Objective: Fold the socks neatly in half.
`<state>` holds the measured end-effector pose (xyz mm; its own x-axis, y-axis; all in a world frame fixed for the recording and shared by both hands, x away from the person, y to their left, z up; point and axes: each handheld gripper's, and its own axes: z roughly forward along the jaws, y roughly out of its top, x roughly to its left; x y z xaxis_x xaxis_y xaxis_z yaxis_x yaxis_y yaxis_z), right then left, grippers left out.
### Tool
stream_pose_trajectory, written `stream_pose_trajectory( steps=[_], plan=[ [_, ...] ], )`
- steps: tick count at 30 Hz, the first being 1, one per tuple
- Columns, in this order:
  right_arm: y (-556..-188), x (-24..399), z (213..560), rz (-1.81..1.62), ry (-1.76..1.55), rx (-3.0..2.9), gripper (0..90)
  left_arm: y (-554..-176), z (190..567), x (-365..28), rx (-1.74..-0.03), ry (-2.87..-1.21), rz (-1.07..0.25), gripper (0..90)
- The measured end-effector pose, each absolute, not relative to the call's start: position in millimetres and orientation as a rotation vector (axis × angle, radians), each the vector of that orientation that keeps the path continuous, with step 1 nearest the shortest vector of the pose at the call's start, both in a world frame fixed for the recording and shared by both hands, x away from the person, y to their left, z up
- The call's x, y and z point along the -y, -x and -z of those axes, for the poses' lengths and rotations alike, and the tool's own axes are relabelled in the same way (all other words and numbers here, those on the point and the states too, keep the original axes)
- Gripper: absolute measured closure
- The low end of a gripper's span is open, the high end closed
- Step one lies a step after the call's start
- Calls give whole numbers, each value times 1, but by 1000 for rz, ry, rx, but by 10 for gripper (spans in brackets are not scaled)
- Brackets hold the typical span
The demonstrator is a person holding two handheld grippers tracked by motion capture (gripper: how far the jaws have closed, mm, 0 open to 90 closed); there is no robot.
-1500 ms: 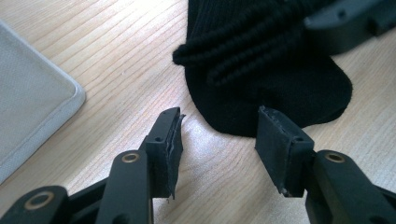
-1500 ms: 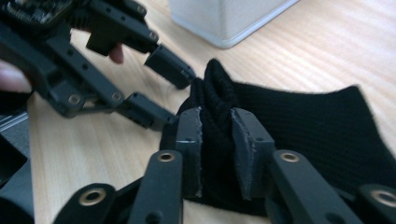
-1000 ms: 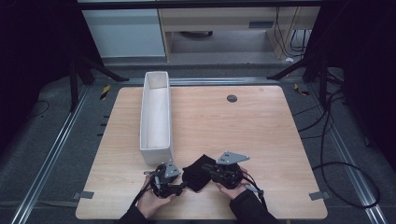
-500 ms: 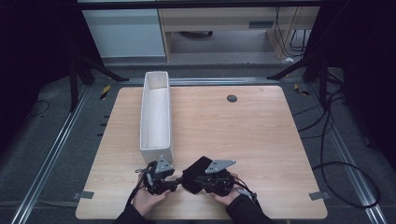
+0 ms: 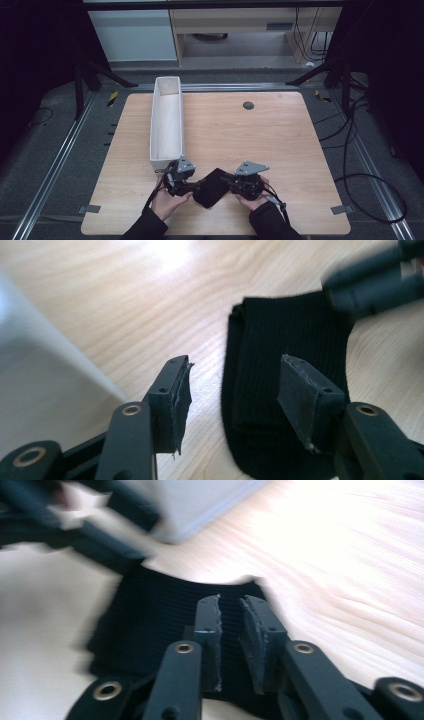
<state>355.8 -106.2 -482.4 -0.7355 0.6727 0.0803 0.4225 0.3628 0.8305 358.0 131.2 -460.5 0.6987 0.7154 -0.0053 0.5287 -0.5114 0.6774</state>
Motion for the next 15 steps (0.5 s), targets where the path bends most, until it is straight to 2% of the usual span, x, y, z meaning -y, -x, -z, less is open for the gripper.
stream_pose_trajectory(
  steps=[4, 10, 15],
  plan=[
    [-368, 113, 498, -1237, -1037, -2386, 824, -355, 467, -131, -942, -2265, -364, 450],
    [-371, 113, 503, -1203, -1056, -2412, 869, -348, 475, -140, -931, -2272, -338, 451],
    [-373, 103, 493, -1238, -1003, -2387, 892, -346, 478, -138, -915, -2282, -333, 511]
  ],
)
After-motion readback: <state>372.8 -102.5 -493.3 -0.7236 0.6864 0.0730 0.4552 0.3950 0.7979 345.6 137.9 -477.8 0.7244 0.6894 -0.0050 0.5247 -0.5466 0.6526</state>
